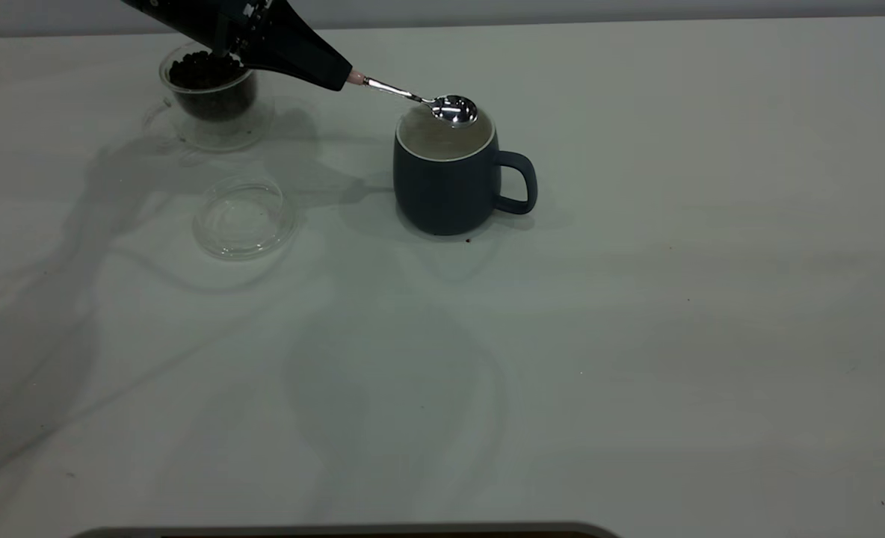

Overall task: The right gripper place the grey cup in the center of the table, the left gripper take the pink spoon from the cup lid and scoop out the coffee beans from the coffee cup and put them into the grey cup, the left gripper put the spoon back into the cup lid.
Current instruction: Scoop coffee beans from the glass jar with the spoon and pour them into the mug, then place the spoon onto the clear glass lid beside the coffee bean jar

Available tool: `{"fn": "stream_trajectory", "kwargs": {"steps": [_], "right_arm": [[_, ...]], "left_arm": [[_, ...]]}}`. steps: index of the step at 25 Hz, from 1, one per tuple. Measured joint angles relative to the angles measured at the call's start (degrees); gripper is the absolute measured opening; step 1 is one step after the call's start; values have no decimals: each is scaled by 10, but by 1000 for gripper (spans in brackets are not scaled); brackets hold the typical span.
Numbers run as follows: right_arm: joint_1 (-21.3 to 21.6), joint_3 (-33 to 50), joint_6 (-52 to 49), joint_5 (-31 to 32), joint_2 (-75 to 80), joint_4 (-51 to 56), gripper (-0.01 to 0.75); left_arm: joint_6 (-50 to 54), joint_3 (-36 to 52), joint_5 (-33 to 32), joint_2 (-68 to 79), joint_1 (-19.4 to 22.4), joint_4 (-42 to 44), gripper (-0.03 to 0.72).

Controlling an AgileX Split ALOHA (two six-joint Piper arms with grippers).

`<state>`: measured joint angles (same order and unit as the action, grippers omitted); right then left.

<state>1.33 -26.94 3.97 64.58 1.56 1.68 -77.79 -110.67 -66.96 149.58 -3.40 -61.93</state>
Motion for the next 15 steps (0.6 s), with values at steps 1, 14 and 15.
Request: {"fn": "stream_trajectory", "kwargs": {"steps": [1, 14, 15], "right_arm": [[0, 0, 0, 0, 0, 0, 591], [0, 0, 0, 0, 0, 0, 591], [0, 0, 0, 0, 0, 0, 591]], "left_arm": [[27, 0, 0, 0, 1, 0, 114], [67, 162, -1, -180, 91, 40, 114], [58, 184, -1, -184, 105, 40, 114]]}}
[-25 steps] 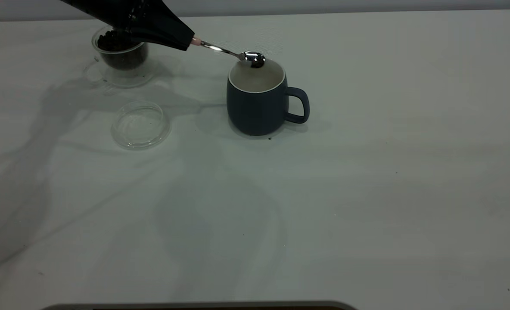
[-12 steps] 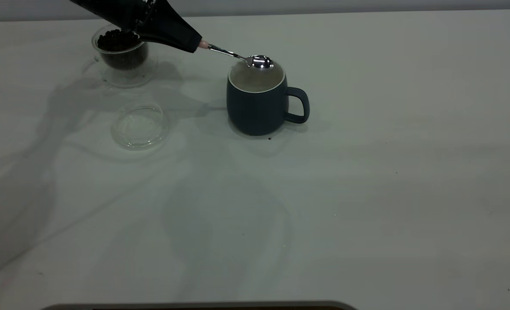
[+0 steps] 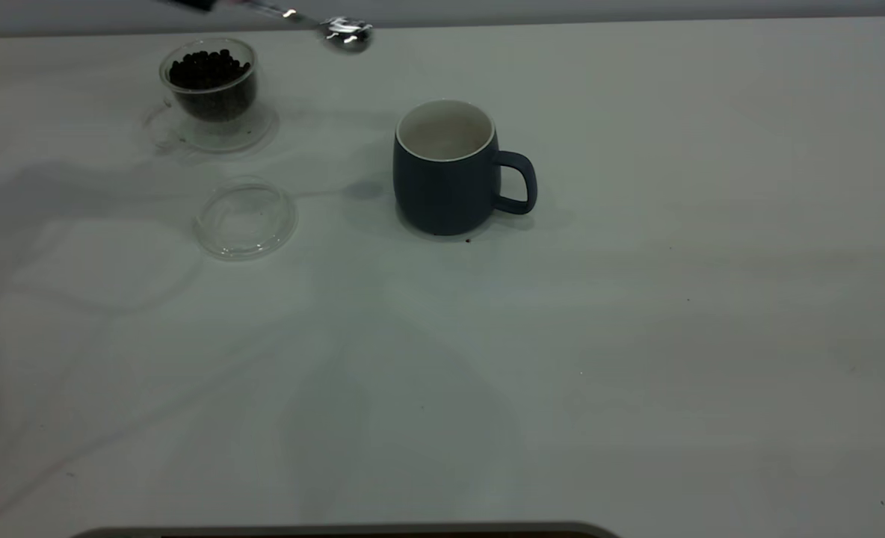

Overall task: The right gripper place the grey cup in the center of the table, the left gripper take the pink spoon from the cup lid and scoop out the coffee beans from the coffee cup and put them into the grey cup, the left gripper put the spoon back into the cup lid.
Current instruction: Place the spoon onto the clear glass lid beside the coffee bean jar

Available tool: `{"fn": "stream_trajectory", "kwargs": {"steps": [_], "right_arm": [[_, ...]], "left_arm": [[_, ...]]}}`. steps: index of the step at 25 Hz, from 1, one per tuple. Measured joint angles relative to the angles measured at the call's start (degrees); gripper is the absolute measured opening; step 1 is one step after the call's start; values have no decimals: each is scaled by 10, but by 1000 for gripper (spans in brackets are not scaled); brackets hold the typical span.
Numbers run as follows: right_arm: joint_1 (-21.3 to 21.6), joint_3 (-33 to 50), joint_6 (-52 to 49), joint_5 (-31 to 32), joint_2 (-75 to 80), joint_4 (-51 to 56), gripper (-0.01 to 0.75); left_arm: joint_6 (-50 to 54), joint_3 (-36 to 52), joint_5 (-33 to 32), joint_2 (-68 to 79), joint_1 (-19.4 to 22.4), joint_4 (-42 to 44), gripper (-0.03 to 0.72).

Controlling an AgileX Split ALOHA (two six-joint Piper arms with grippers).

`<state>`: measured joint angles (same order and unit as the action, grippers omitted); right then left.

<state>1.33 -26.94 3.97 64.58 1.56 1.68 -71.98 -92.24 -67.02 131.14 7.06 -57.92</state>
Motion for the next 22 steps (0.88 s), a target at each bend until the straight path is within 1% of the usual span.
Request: {"fn": "stream_trajectory", "kwargs": {"steps": [5, 6, 8, 11, 15, 22], "right_arm": [[0, 0, 0, 0, 0, 0, 591], [0, 0, 0, 0, 0, 0, 591], [0, 0, 0, 0, 0, 0, 591], [0, 0, 0, 0, 0, 0, 591], [0, 0, 0, 0, 0, 0, 591], [0, 0, 0, 0, 0, 0, 591]], "left_arm": [[-9, 71, 2, 1, 100, -2, 114], [-7, 80, 3, 4, 117, -2, 114], [-4, 95, 4, 15, 138, -2, 114], [-2, 103, 5, 49, 151, -2, 114], [-1, 103, 7, 88, 152, -11, 114], [5, 103, 19, 114, 154, -25, 114]]}}
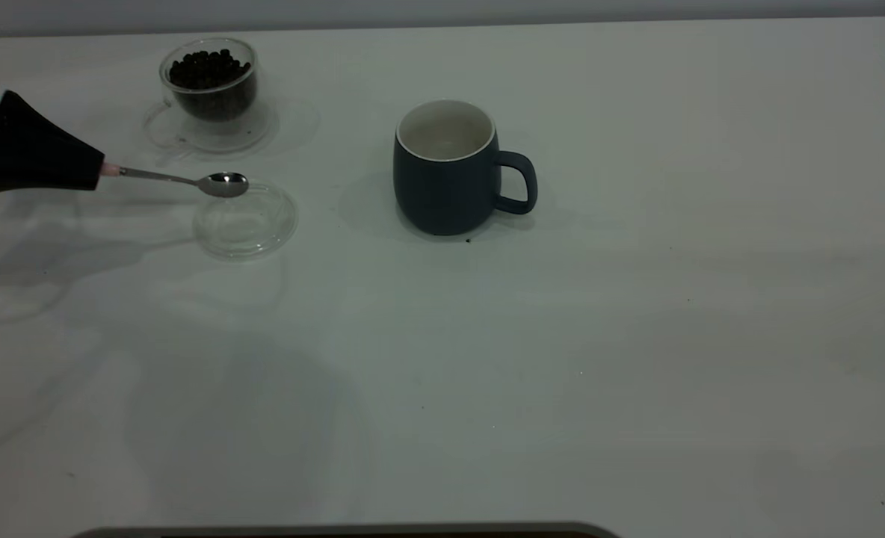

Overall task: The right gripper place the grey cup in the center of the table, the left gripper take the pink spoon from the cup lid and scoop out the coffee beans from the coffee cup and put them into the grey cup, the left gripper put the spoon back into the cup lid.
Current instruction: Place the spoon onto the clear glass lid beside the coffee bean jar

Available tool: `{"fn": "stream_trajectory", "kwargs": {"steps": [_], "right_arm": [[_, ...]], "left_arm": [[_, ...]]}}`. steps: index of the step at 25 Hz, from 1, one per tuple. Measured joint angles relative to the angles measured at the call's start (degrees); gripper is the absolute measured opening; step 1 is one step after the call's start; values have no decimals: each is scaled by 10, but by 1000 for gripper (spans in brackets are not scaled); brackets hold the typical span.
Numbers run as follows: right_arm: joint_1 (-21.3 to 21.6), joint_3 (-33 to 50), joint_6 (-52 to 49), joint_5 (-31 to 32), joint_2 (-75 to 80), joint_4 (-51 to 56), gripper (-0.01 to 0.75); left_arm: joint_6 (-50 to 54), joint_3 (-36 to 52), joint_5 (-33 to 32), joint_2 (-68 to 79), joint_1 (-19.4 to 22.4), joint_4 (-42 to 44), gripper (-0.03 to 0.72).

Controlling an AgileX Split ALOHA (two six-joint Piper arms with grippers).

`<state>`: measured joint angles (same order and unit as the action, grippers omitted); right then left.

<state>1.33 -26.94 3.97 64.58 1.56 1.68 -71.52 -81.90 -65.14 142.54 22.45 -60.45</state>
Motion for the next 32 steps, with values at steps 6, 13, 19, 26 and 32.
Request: {"fn": "stream_trajectory", "kwargs": {"steps": [6, 13, 19, 26, 32], "right_arm": [[0, 0, 0, 0, 0, 0, 591], [0, 0, 0, 0, 0, 0, 591], [0, 0, 0, 0, 0, 0, 591], [0, 0, 0, 0, 0, 0, 591], [0, 0, 0, 0, 0, 0, 591]], "left_arm": [[0, 0, 51, 7, 0, -19, 114], [0, 0, 58, 27, -9, -37, 114], [0, 0, 61, 47, -26, -41, 114], [1, 0, 71, 56, -46, -49, 114], [-3, 0, 80, 56, -48, -61, 175]]}}
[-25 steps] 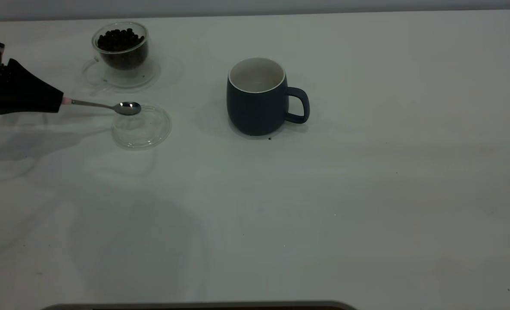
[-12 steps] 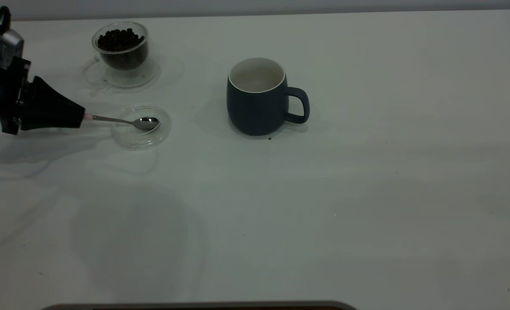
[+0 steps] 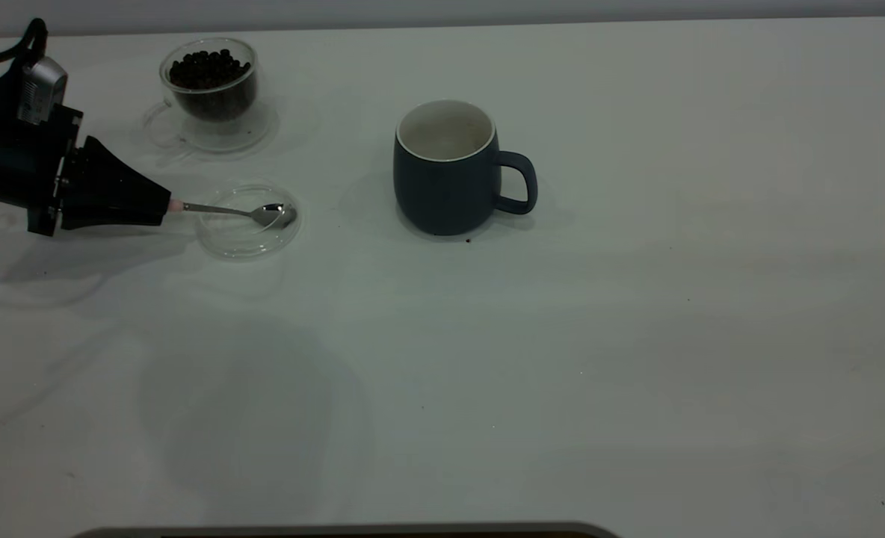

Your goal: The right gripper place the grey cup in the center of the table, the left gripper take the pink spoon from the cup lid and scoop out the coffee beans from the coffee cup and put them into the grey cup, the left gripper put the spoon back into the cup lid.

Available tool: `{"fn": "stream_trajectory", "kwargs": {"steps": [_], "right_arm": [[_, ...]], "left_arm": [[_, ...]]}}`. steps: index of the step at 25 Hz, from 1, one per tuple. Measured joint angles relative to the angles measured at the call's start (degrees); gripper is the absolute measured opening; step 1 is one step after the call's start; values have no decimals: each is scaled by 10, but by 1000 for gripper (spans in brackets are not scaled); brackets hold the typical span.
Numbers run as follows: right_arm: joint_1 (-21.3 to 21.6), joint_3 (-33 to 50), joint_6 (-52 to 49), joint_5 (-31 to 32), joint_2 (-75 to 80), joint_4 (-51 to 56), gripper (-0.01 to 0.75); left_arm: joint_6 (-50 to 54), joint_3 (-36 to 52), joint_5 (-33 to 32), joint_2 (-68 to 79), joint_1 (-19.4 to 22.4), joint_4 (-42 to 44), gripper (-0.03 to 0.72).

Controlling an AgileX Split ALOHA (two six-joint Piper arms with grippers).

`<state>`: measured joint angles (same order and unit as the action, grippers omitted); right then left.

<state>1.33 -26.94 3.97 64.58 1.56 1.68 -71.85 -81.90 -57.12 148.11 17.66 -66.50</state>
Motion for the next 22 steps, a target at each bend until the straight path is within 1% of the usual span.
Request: {"fn": "stream_trajectory", "kwargs": {"steps": [2, 6, 9, 11, 14, 17, 19, 22], "right_arm": [[0, 0, 0, 0, 0, 0, 591], [0, 0, 0, 0, 0, 0, 591], [0, 0, 0, 0, 0, 0, 591], [0, 0, 0, 0, 0, 0, 591], [0, 0, 0, 0, 0, 0, 591], [0, 0, 0, 0, 0, 0, 591], [0, 0, 0, 0, 0, 0, 591], [0, 0, 0, 0, 0, 0, 591]], "left_arm": [[-3, 0, 3, 0, 0, 1, 243], [-30, -2, 3, 0, 0, 7, 423], [-34, -30, -9, 0, 0, 43, 543], [-9, -68, -18, 0, 0, 83, 594], [58, -139, -27, -6, -1, 165, 613], [147, -224, -72, -20, -1, 239, 613], [220, -283, -94, -37, -1, 260, 611], [339, -353, -99, -76, -1, 262, 606]]}}
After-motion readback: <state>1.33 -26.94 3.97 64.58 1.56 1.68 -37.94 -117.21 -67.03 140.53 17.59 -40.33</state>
